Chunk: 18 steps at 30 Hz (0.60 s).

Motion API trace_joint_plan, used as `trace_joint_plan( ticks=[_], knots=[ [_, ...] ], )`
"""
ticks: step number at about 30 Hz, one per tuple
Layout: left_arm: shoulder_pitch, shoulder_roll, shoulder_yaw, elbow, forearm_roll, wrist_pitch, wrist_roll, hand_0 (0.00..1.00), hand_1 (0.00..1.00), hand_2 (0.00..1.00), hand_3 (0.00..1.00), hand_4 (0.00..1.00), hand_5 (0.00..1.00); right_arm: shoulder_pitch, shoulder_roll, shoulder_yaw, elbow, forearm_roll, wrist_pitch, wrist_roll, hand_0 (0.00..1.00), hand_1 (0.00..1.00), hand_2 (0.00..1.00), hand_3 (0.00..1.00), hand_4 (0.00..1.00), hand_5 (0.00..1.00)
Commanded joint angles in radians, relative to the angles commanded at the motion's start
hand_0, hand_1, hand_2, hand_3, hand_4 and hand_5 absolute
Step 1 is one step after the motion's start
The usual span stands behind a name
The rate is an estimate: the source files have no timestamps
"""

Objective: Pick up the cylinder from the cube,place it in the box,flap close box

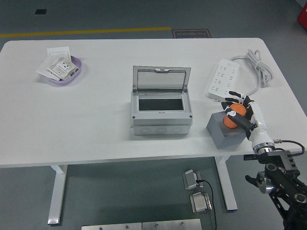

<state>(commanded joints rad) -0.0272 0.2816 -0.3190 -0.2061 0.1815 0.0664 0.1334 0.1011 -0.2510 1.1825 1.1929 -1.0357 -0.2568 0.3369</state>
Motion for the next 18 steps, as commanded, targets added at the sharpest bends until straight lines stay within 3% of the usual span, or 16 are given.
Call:
trace_joint_plan(
  ticks=[10,11,16,17,18],
  knots=[
    [-0.003,0.002,-0.001,-0.001,0.003,0.001,-0.001,0.627,0.648,0.607,0.625,0.647,0.165,0.0,0.004,-0.011,0.002,0.026,-0.01,-0.007,0.656,0.612,0.537,0.621,0.743,0.148],
    [-0.002,0.002,-0.001,-0.002,0.003,0.001,-0.001,0.627,0.648,0.607,0.625,0.647,0.164,0.0,0.004,-0.012,0.003,0.028,-0.012,-0.009,0.688,0.597,0.516,0.586,0.544,0.078],
    [-0.001,0.004,-0.009,-0.002,0.006,0.0,-0.002,0.627,0.648,0.607,0.625,0.647,0.164,0.001,0.006,-0.019,0.008,0.033,-0.024,-0.016,0.688,0.597,0.516,0.586,0.544,0.078],
    [-0.001,0.005,-0.01,-0.002,0.006,0.0,-0.002,0.627,0.648,0.607,0.625,0.647,0.162,0.001,0.006,-0.02,0.009,0.033,-0.027,-0.018,0.713,0.563,0.497,0.539,0.307,0.002],
    [0.0,0.005,-0.01,-0.002,0.006,0.0,-0.002,0.627,0.648,0.607,0.625,0.647,0.162,0.001,0.006,-0.022,0.011,0.031,-0.032,-0.021,0.713,0.563,0.497,0.539,0.307,0.002]
  ],
)
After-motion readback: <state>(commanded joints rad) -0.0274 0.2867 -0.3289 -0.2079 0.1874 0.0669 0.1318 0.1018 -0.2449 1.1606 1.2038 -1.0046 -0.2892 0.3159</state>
